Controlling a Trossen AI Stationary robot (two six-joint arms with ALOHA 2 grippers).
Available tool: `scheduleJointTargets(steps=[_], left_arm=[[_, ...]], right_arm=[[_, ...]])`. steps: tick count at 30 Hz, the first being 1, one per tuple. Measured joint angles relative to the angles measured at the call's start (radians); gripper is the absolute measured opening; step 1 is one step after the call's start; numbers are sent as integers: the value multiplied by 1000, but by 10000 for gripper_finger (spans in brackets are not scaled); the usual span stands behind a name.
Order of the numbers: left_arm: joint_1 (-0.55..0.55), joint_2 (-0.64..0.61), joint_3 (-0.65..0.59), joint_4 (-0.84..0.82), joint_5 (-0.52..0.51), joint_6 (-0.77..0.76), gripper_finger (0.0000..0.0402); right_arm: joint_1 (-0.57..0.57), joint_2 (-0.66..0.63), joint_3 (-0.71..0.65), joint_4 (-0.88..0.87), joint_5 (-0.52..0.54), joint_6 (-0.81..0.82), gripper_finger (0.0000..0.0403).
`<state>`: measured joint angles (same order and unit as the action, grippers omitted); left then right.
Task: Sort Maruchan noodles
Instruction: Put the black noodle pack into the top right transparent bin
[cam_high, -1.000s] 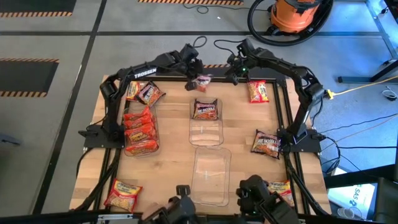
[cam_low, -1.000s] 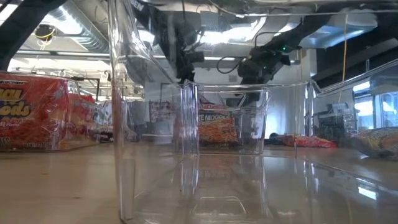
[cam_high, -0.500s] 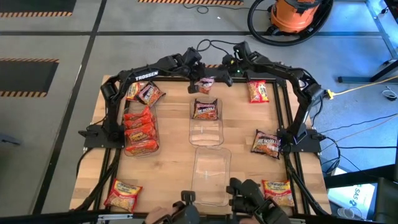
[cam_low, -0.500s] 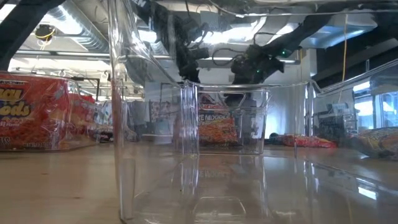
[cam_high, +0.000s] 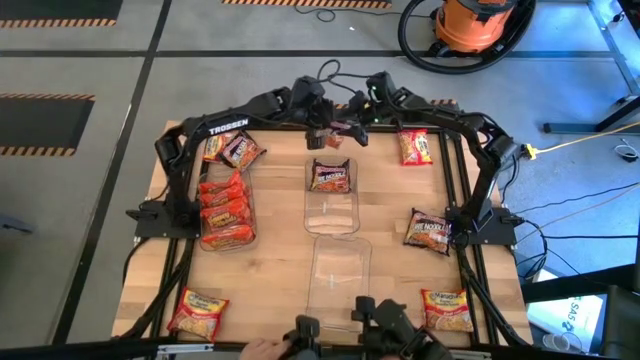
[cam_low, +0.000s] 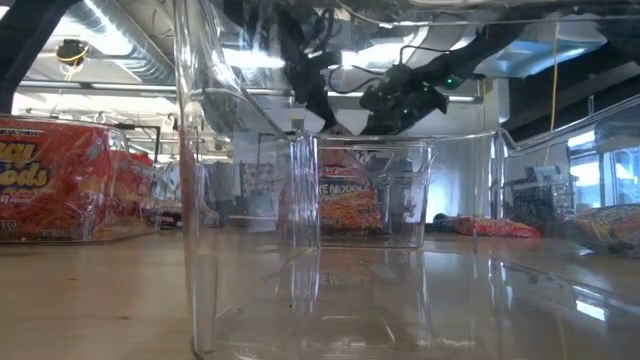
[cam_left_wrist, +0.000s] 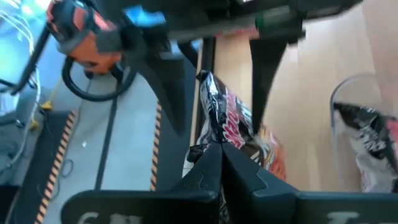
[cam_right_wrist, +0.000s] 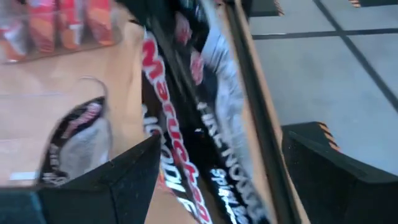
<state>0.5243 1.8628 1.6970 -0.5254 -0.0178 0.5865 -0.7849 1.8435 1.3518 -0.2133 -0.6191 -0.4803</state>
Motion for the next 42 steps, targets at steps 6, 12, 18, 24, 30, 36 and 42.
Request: scheduleJointTargets(steps=[6, 12, 18, 24, 30, 36, 42], left_arm=[[-10, -14, 0, 7, -3, -1, 0], [-25, -14, 0, 22, -7, -8, 0], [-66, -52, 0, -31, -51, -42, 5], [-122, -130, 2, -126, -152, -113, 17], [-156, -230, 1, -332, -153, -249, 19], [-213, -391, -183, -360, -153, -398, 3], [-333, -587, -518, -167, -152, -550, 6]], right_arm=[[9, 0, 0, -21, -148, 26, 302], [29, 0, 0, -35, -181, 58, 209], [36, -34, 0, -61, -80, 55, 70], [31, -112, 0, -75, 36, 35, 10], [40, -190, -1, -187, 75, 33, 27], [126, -260, 0, -243, 159, 55, 13], [259, -295, 0, -283, 261, 113, 19]])
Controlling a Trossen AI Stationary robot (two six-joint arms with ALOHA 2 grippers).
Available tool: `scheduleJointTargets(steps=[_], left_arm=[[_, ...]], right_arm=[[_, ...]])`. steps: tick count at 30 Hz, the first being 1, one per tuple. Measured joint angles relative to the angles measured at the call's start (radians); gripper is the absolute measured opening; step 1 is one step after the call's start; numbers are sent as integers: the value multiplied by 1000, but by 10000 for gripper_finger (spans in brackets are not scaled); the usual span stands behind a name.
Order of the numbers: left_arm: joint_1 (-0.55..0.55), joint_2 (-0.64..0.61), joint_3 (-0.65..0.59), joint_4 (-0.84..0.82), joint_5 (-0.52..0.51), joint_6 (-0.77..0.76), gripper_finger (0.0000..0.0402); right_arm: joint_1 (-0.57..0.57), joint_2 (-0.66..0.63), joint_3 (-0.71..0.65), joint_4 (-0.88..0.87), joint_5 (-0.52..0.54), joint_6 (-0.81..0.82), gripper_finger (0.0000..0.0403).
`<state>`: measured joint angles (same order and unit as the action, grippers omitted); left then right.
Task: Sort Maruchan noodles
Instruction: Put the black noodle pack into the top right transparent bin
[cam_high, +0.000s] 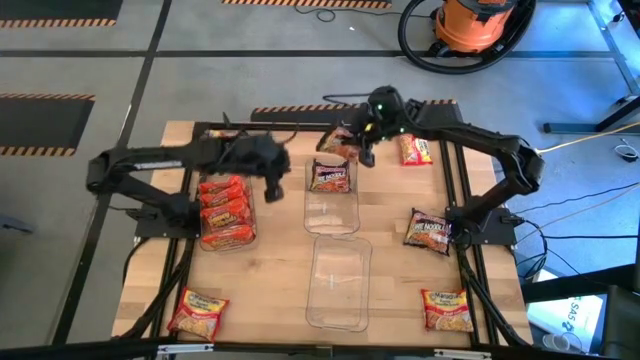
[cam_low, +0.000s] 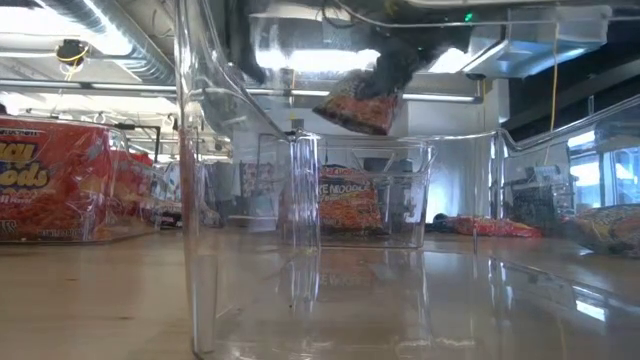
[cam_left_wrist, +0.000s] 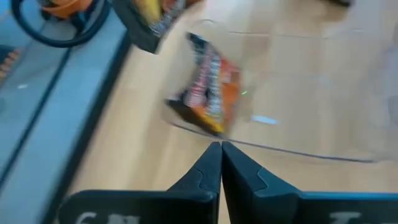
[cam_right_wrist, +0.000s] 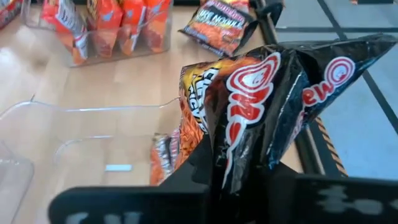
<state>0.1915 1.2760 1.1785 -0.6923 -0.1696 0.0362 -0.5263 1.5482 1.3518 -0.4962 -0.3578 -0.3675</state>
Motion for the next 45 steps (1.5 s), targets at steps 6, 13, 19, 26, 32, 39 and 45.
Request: scheduleJointTargets(steps=[6, 13, 19, 26, 32, 39, 45], left_arm=[[-139, -104, -258, 205, -1, -148, 4], [-245, -114, -394, 356, -1, -168, 4], [-274, -114, -425, 413, -2, -160, 2], [-273, -114, -425, 419, -5, -158, 7], [-274, -114, -425, 421, -5, -158, 11], [-273, -114, -425, 439, 3, -157, 11], [-273, -114, -425, 454, 17, -157, 12]], right_arm=[[164, 0, 0, -54, 135, 46, 17], [319, 76, 0, -31, 294, 9, 24], [346, 192, 0, -36, 344, -21, 25], [344, 297, 0, -25, 387, -56, 25], [344, 356, 0, -30, 386, -24, 26], [337, 364, 0, -33, 384, 46, 102], [336, 364, 18, -50, 419, 48, 201]])
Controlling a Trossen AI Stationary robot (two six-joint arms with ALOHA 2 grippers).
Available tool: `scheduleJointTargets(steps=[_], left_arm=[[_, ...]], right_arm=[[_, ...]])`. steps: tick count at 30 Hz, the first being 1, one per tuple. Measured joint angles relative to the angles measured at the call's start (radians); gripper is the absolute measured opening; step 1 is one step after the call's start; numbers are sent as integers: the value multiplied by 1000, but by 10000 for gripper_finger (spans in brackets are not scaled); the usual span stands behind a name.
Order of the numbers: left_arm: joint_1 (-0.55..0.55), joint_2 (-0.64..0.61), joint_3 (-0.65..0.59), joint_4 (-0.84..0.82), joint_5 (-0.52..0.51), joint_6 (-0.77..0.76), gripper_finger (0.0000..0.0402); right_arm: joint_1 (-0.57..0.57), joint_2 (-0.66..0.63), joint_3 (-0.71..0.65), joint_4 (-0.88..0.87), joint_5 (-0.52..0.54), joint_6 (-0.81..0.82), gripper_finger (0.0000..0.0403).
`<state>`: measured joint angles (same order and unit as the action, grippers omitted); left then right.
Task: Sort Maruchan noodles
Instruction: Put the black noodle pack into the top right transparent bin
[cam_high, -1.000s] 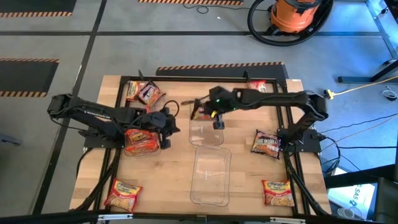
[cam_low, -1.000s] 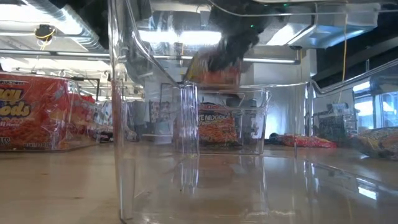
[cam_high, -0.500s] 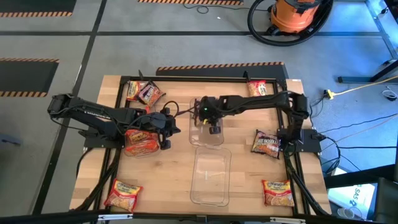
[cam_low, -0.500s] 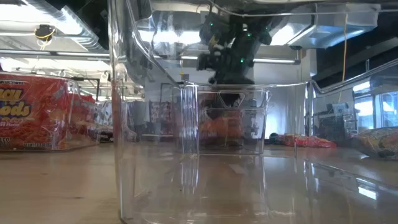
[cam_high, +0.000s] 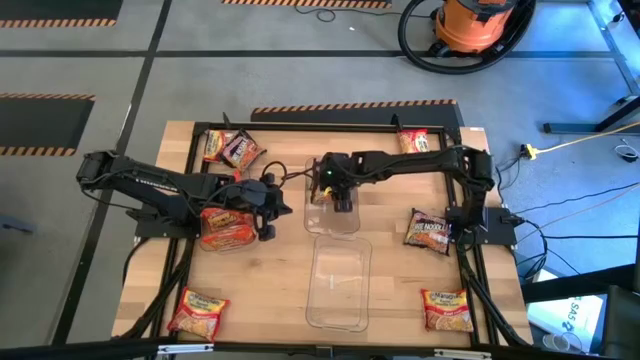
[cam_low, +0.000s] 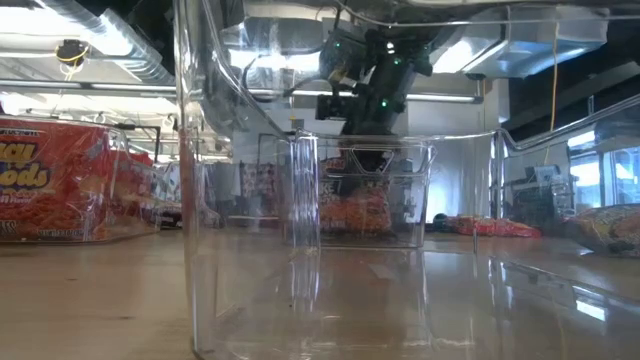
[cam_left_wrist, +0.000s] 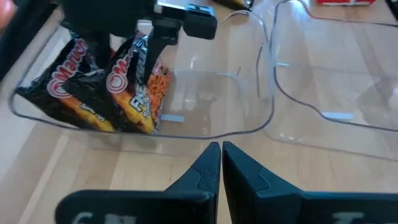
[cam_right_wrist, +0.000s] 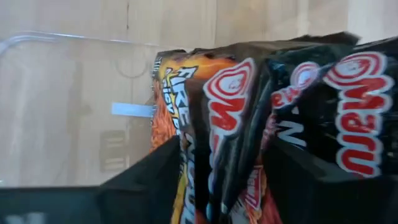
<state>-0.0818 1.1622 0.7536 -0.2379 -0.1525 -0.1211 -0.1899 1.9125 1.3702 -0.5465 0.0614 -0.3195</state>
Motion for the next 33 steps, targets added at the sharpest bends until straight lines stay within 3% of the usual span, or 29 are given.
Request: scheduleJointTargets(steps=[7, 15, 22, 28, 33], left_arm=[[0, 0, 0, 4, 17, 0, 12], [0, 0, 0, 7, 16, -3, 12], [-6, 12, 0, 16, 11, -34, 12], [-31, 28, 1, 31, -14, -35, 12], [-59, 64, 1, 76, -15, -36, 12]], right_arm=[[1, -57, 69, -135, -40, 38, 255], [64, -263, 37, -356, -123, 167, 259], [118, -522, -233, -391, -237, 404, 257], [201, -793, -469, -386, -124, 766, 257], [255, -937, -641, -425, -135, 1130, 257]])
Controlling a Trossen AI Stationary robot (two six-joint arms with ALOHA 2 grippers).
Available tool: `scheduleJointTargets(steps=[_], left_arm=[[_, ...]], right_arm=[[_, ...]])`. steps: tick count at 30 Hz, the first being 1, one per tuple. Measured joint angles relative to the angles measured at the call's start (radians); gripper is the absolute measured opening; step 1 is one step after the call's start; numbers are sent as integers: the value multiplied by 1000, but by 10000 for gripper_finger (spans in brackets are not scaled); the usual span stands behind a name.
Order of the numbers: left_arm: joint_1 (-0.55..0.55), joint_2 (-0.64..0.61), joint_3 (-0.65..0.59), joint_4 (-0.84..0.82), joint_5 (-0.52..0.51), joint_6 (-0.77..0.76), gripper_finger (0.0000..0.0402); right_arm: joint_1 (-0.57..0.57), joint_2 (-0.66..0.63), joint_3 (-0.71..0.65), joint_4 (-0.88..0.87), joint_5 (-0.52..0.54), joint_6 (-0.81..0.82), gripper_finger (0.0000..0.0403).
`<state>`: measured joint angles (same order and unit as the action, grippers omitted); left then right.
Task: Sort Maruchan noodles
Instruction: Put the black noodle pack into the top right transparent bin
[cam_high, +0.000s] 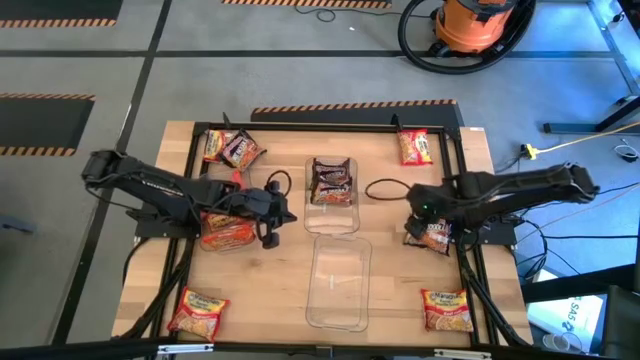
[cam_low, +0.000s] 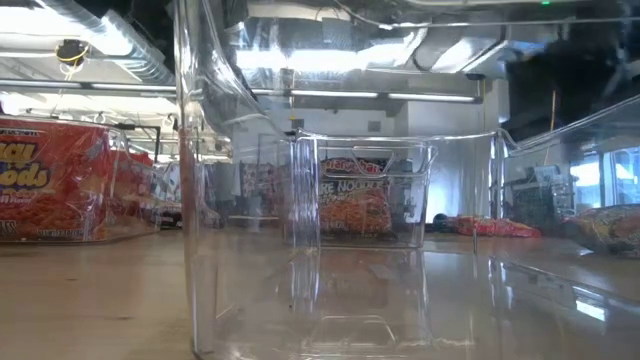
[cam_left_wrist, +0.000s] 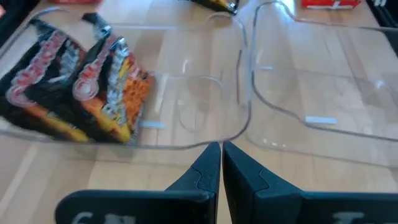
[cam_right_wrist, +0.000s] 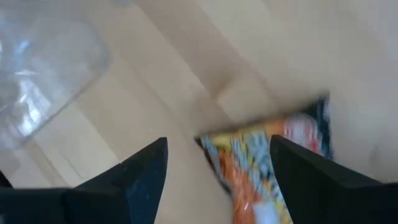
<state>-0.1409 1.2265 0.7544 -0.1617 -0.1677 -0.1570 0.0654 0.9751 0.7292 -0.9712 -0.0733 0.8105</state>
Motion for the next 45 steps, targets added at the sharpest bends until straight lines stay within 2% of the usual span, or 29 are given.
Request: scheduleJointTargets(steps=[3, 10, 14, 18, 22, 26, 29, 31, 34, 36, 40, 45], left_arm=[[-14, 21, 0, 9, 1, -3, 11], [-60, 69, 0, 11, 4, -51, 11], [-92, 67, 0, 16, 5, -68, 11], [-119, 66, 0, 17, 5, -77, 11], [-134, 66, 0, 18, -2, -77, 11], [-136, 66, 0, 25, -3, -78, 11], [-136, 66, 0, 26, -3, -78, 11], [-135, 66, 0, 35, -4, -77, 11], [-135, 66, 0, 46, -7, -77, 11], [-135, 66, 0, 51, -6, -78, 11], [-135, 66, 0, 49, 0, -97, 11], [-135, 66, 0, 47, 1, -103, 11]], right_arm=[[50, -12, -72, -15, -32, 153, 257], [113, 42, -159, -38, -87, 313, 257], [132, 89, -162, 83, -105, 338, 257], [131, 136, -161, 322, -104, 337, 257], [101, 163, -155, 490, -61, 285, 257], [49, 151, -100, 398, -63, 191, 257], [-9, 124, -55, 276, -24, 100, 257], [-73, 119, -51, 216, 15, 32, 257], [-201, 119, -64, 194, 9, -85, 257], [-288, 122, -104, 237, -37, -159, 257], [-433, 122, -204, 407, -242, -237, 257], [-495, 122, -334, 590, -422, -233, 257]])
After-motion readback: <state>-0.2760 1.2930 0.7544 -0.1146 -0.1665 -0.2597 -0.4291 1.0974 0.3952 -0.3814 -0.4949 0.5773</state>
